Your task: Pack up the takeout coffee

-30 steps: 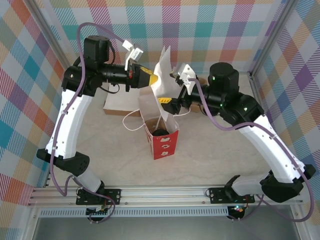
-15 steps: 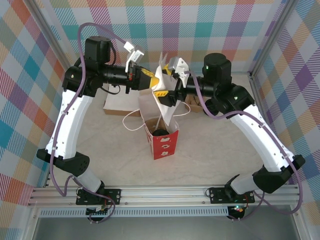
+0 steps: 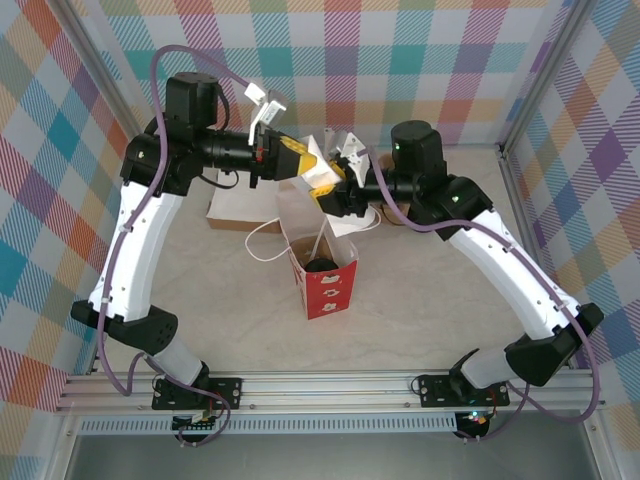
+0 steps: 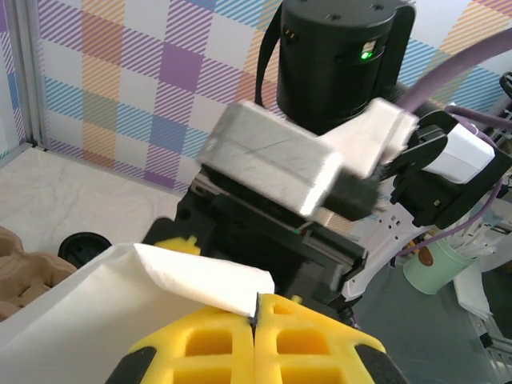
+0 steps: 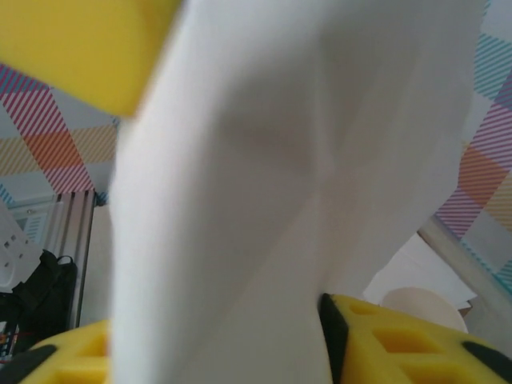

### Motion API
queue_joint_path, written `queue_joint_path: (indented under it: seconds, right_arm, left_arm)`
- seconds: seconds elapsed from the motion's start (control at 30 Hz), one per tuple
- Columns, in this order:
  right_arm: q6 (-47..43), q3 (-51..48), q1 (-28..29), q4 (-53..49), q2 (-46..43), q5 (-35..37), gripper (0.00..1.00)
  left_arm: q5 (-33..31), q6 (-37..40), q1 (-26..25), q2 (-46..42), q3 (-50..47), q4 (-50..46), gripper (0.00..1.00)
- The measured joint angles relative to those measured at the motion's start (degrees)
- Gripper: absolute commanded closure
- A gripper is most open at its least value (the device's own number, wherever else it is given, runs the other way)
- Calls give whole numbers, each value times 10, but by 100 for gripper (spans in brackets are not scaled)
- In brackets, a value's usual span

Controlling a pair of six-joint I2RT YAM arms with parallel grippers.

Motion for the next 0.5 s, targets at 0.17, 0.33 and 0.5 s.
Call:
queue_joint_path:
  seconds: [0.17, 0.33, 0.5]
  right_arm:
    - [9, -20, 0, -1, -18, 14, 93]
    - [29, -21, 0, -8, -34, 29, 100]
    - [54, -12, 0, -40, -37, 48, 100]
  left_arm:
    - [-11, 3, -2, -4, 0, 0, 96]
    - [-23, 7, -3, -6, -3, 0, 75]
    - [-54, 7, -3, -34, -43, 9, 44]
